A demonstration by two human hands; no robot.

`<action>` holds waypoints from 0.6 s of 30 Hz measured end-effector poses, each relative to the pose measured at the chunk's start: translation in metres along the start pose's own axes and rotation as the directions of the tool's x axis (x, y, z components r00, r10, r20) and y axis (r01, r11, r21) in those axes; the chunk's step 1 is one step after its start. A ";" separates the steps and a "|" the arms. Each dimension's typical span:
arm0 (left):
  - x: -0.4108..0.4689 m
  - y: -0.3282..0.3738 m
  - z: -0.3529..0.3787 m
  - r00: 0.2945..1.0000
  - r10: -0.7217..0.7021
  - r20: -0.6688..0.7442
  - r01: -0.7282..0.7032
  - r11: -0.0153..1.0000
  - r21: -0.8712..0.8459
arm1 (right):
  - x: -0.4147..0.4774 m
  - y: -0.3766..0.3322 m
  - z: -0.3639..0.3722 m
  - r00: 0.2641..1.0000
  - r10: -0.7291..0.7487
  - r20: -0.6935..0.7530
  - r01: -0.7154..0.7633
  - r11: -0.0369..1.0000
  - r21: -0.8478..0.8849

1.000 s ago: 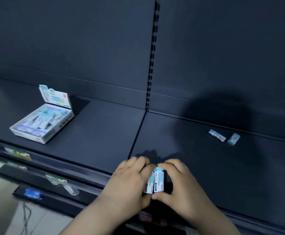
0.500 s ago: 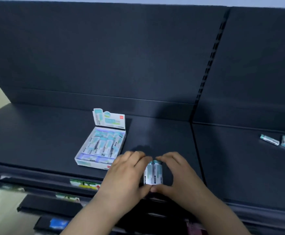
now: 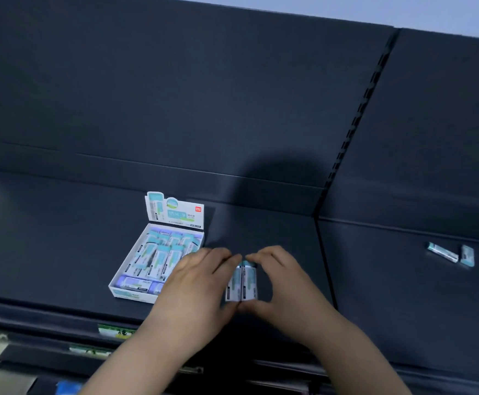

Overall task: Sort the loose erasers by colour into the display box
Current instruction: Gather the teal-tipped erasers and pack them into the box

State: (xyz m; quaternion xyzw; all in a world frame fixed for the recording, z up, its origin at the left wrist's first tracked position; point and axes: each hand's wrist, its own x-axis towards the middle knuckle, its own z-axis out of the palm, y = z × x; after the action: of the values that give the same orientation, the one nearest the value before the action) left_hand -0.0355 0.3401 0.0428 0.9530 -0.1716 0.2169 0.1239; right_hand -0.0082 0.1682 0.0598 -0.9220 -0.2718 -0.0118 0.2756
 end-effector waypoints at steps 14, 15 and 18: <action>-0.021 -0.086 -0.017 0.989 -0.066 0.130 0.070 0.997 -0.026 | 0.048 -0.043 0.051 0.998 0.061 0.025 -0.061 0.998 -0.009; -0.024 -0.099 -0.023 0.986 -0.077 0.149 0.080 0.997 -0.018 | 0.052 -0.048 0.055 0.997 0.076 0.016 -0.075 0.997 -0.032; -0.029 -0.132 -0.037 0.975 -0.106 0.195 0.105 0.994 0.017 | 0.061 -0.061 0.064 0.990 0.141 0.013 -0.141 0.989 -0.033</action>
State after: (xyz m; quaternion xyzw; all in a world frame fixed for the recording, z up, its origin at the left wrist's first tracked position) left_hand -0.0232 0.4800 0.0409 0.9778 -0.1313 0.1160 0.1146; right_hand 0.0044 0.2741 0.0463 -0.9433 -0.2078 0.0104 0.2587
